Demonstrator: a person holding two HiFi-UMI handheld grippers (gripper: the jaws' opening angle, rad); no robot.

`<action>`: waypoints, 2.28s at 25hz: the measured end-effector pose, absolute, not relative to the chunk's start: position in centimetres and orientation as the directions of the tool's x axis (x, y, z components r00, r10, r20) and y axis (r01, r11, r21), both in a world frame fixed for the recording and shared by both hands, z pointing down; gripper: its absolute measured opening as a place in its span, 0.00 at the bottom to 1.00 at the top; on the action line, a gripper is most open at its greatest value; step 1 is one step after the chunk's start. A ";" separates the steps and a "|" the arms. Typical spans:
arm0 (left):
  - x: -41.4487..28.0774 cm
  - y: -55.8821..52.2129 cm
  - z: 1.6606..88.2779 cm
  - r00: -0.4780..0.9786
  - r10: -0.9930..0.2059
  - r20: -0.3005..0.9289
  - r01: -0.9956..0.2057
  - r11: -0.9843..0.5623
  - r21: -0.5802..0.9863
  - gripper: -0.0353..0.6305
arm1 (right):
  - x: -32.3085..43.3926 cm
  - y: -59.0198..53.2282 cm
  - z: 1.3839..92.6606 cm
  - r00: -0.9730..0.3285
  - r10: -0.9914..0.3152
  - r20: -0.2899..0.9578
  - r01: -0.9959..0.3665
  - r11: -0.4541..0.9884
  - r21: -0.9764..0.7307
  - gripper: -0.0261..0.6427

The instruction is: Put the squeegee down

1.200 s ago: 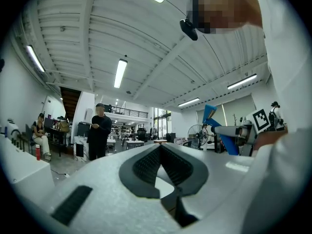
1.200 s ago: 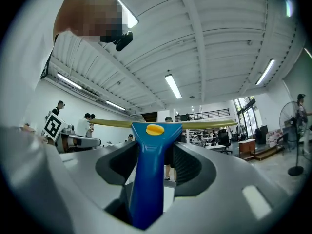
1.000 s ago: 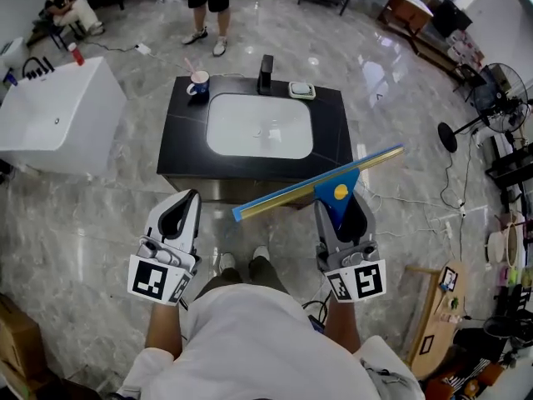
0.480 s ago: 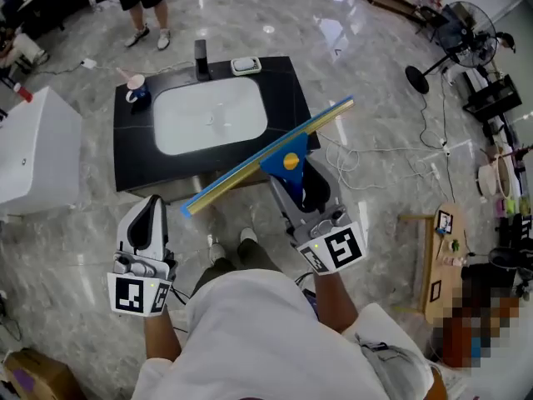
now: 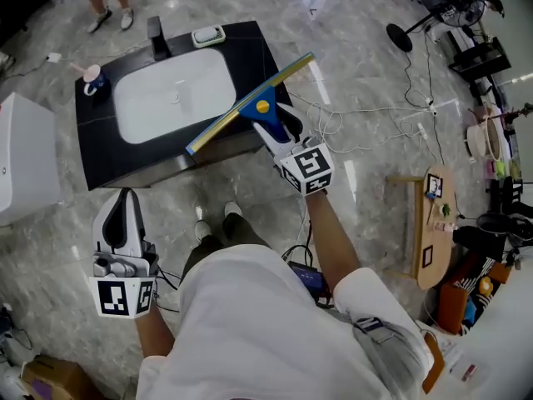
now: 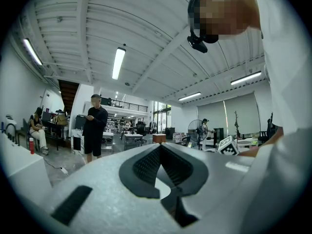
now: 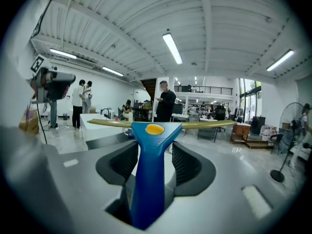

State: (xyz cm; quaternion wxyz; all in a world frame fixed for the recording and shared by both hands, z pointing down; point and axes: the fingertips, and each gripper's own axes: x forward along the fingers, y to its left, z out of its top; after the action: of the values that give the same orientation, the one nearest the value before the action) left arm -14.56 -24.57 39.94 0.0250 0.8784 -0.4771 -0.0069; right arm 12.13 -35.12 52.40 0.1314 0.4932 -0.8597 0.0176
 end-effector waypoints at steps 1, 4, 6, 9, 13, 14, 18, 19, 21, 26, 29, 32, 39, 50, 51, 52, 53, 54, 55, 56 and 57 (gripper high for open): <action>-14.3 -24.9 40.2 0.542 -0.840 0.020 -0.840 -0.541 0.052 0.06 | 12.8 -36.4 54.1 -0.476 -0.834 0.278 -0.849 0.518 0.100 0.39; -13.2 -26.1 41.1 0.535 -0.843 0.051 -0.845 -0.533 0.053 0.06 | 14.5 -39.9 59.7 -0.463 -0.795 0.392 -0.839 0.536 0.097 0.39; -12.6 -27.1 41.5 0.531 -0.844 0.071 -0.847 -0.529 0.049 0.06 | 15.3 -41.9 63.4 -0.452 -0.760 0.467 -0.831 0.550 0.091 0.39; -11.7 -28.4 42.2 0.522 -0.847 0.101 -0.853 -0.520 0.048 0.06 | 16.2 -44.7 68.1 -0.441 -0.706 0.554 -0.817 0.571 0.078 0.38; -10.7 -29.5 43.3 0.517 -0.845 0.141 -0.856 -0.516 0.046 0.06 | 17.2 -47.4 73.0 -0.430 -0.629 0.647 -0.801 0.596 0.047 0.38; -10.5 -29.8 43.5 0.519 -0.842 0.148 -0.854 -0.519 0.043 0.06 | 17.4 -47.9 74.0 -0.425 -0.609 0.670 -0.800 0.598 0.036 0.38; -9.8 -30.5 43.9 0.525 -0.835 0.165 -0.849 -0.527 0.033 0.06 | 17.8 -49.2 77.3 -0.410 -0.518 0.751 -0.796 0.605 -0.017 0.37; -9.7 -30.6 44.1 0.525 -0.834 0.169 -0.849 -0.527 0.031 0.06 | 17.8 -49.4 78.1 -0.408 -0.496 0.767 -0.793 0.609 -0.028 0.37; -9.4 -30.5 44.3 0.525 -0.833 0.175 -0.848 -0.529 0.029 0.06 | 18.1 -49.4 79.2 -0.400 -0.461 0.792 -0.788 0.615 -0.040 0.36; -8.9 -30.4 44.4 0.525 -0.830 0.185 -0.847 -0.531 0.024 0.06 | 19.1 -49.4 80.5 -0.378 -0.417 0.826 -0.785 0.618 -0.048 0.35; -8.7 -30.6 44.3 0.529 -0.828 0.183 -0.845 -0.535 0.022 0.06 | 19.4 -49.4 80.9 -0.370 -0.412 0.833 -0.788 0.614 -0.046 0.34; -8.4 -30.6 44.4 0.536 -0.824 0.185 -0.840 -0.542 0.021 0.06 | 19.5 -49.3 80.9 -0.356 -0.424 0.833 -0.793 0.609 -0.030 0.34; -8.0 -30.4 44.3 0.542 -0.822 0.175 -0.837 -0.547 0.022 0.06 | 19.7 -49.5 78.0 -0.368 -0.524 0.768 -0.815 0.580 0.005 0.38; -8.6 -30.3 42.8 0.564 -0.819 0.101 -0.826 -0.562 0.053 0.06 | 11.7 -42.8 55.8 -0.605 -0.770 0.201 -0.795 0.598 -0.100 0.07; -8.8 -30.3 42.6 0.564 -0.820 0.093 -0.826 -0.561 0.054 0.06 | 10.8 -41.7 53.7 -0.621 -0.769 0.150 -0.784 0.610 -0.116 0.06; -8.9 -30.3 42.5 0.567 -0.820 0.085 -0.824 -0.564 0.054 0.06 | 10.0 -40.4 51.5 -0.637 -0.765 0.096 -0.770 0.624 -0.137 0.04; -8.9 -30.2 42.2 0.571 -0.817 0.076 -0.821 -0.569 0.055 0.06 | 9.2 -39.1 49.3 -0.651 -0.758 0.040 -0.753 0.638 -0.162 0.03; -8.9 -30.1 41.9 0.577 -0.814 0.068 -0.817 -0.575 0.054 0.06 | 8.5 -37.7 47.0 -0.662 -0.749 -0.016 -0.734 0.653 -0.184 0.03; -9.0 -30.0 41.6 0.582 -0.811 0.059 -0.813 -0.580 0.052 0.06 | 7.7 -36.4 44.9 -0.671 -0.738 -0.066 -0.717 0.669 -0.195 0.03; -9.2 -29.9 41.2 0.586 -0.809 0.050 -0.811 -0.584 0.050 0.06 | 6.9 -35.3 42.9 -0.679 -0.726 -0.108 -0.701 0.685 -0.195 0.03; -9.4 -29.8 40.8 0.587 -0.808 0.042 -0.809 -0.586 0.047 0.06 | 6.1 -34.2 41.2 -0.687 -0.712 -0.141 -0.688 0.701 -0.187 0.03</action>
State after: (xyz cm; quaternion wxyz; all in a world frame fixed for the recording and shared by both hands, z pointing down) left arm -9.41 -29.84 40.81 0.0304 0.8904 -0.4542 0.0079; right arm 6.06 -34.22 41.19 -0.1019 0.3819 -0.9166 0.0594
